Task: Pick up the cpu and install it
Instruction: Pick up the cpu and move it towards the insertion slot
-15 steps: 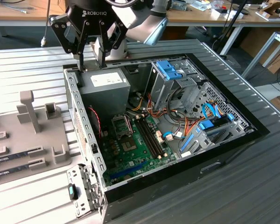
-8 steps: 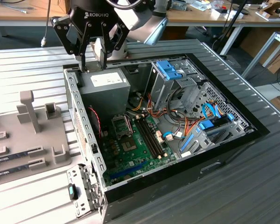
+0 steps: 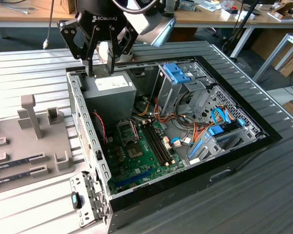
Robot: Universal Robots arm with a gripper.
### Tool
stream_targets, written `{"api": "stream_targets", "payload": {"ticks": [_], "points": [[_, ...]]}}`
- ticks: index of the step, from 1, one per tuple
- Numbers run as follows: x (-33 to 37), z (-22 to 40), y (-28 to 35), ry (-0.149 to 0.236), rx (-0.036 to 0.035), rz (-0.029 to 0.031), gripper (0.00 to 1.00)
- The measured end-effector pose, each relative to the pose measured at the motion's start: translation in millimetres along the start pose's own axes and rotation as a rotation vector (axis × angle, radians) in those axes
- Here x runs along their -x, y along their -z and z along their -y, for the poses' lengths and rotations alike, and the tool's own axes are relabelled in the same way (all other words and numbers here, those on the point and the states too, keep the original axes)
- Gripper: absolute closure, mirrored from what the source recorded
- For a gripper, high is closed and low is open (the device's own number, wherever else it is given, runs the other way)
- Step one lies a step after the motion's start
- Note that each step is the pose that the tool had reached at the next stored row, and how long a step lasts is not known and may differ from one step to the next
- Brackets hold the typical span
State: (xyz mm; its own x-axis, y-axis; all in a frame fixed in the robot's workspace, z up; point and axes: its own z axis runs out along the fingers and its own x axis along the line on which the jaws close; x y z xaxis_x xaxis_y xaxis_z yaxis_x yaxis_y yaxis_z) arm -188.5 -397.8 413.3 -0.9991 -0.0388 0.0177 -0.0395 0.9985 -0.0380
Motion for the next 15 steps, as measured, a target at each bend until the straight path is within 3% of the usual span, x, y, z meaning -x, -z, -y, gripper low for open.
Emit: {"api": "stream_targets", "payload": {"ticks": [15], "points": [[9.7,3.2,-5.5,0.0,-0.0001,-0.0001,0.53]]}}
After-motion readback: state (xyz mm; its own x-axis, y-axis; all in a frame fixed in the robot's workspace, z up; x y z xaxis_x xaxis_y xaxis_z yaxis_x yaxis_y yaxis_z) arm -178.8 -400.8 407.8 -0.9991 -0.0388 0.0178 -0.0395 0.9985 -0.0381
